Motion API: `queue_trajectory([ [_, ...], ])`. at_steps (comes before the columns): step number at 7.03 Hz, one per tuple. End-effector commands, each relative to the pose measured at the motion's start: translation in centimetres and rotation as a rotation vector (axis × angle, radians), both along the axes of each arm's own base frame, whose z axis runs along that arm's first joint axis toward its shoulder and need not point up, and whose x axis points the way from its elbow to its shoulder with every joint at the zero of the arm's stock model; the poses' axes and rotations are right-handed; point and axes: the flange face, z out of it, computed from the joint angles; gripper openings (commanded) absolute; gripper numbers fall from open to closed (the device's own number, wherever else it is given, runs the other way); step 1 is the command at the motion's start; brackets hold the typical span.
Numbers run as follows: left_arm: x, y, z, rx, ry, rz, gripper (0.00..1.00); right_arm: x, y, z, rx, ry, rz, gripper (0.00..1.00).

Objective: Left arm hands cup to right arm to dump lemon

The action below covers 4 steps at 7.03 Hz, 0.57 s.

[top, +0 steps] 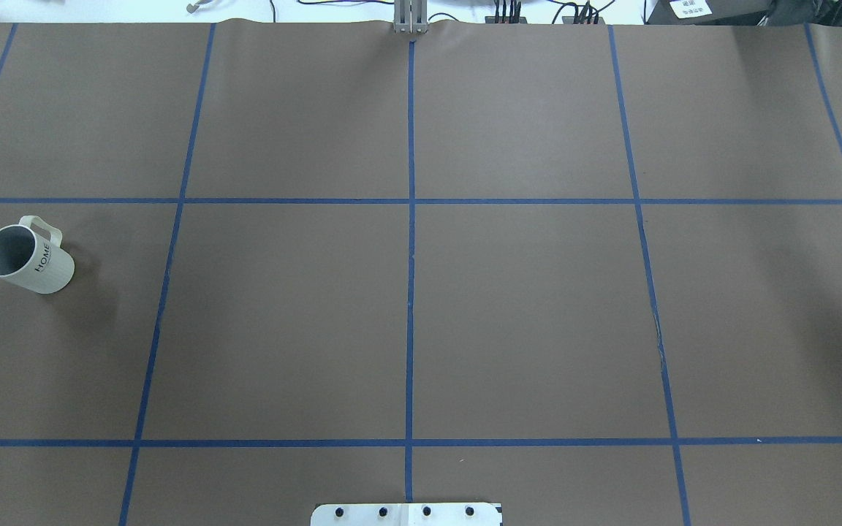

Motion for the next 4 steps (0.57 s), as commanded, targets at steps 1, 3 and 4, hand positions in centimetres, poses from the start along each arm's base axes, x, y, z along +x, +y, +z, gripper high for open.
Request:
queue_trajectory([
  [1, 0.01, -0.06, -0.34, 0.008, 0.002, 0.0, 1.0, -0.04, -0.01, 0.14, -0.003, 0.001, 0.0, 1.0],
  [3, 0.01, -0.04, -0.65, 0.015, 0.002, 0.0, 1.0, 0.03, -0.04, -0.07, -0.001, -0.001, 0.002, 1.0],
  [4, 0.01, -0.04, -0.65, 0.015, 0.002, 0.0, 1.0, 0.03, -0.03, -0.15, 0.0, -0.001, 0.002, 1.0],
])
